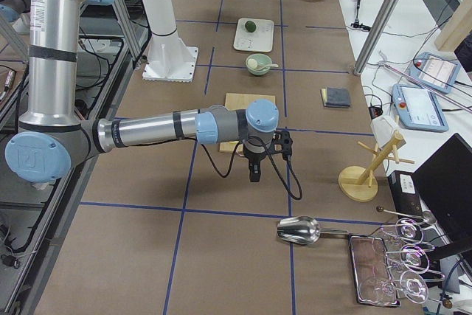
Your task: Put spoon and bun in bowl
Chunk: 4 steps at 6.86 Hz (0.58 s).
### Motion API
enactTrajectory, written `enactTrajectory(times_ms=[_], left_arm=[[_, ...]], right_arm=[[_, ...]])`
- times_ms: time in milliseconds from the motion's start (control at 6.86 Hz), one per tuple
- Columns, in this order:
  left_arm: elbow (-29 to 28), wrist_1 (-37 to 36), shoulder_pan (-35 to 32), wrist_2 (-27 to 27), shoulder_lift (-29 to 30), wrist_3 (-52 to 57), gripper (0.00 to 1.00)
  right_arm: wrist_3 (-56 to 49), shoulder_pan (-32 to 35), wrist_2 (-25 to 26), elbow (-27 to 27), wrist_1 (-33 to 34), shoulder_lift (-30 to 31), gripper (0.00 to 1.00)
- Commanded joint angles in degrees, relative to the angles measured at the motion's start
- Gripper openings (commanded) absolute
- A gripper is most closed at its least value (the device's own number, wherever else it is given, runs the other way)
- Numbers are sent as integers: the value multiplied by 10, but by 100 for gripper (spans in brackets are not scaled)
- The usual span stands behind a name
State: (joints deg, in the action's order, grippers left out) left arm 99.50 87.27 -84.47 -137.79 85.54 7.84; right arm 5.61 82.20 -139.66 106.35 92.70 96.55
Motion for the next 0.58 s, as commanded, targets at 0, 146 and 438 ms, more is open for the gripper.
enactTrajectory(times_ms=[0,146,438], left_arm=[[-2,0,0,1,0,-2,100],[-1,0,0,2,0,-2,100],[4,-2,0,1,2,0,100]], right_arm=[[3,0,-2,3,-1,-2,100],[3,0,-3,3,-1,-1,100],[2,0,-10,12,-2,6,100]])
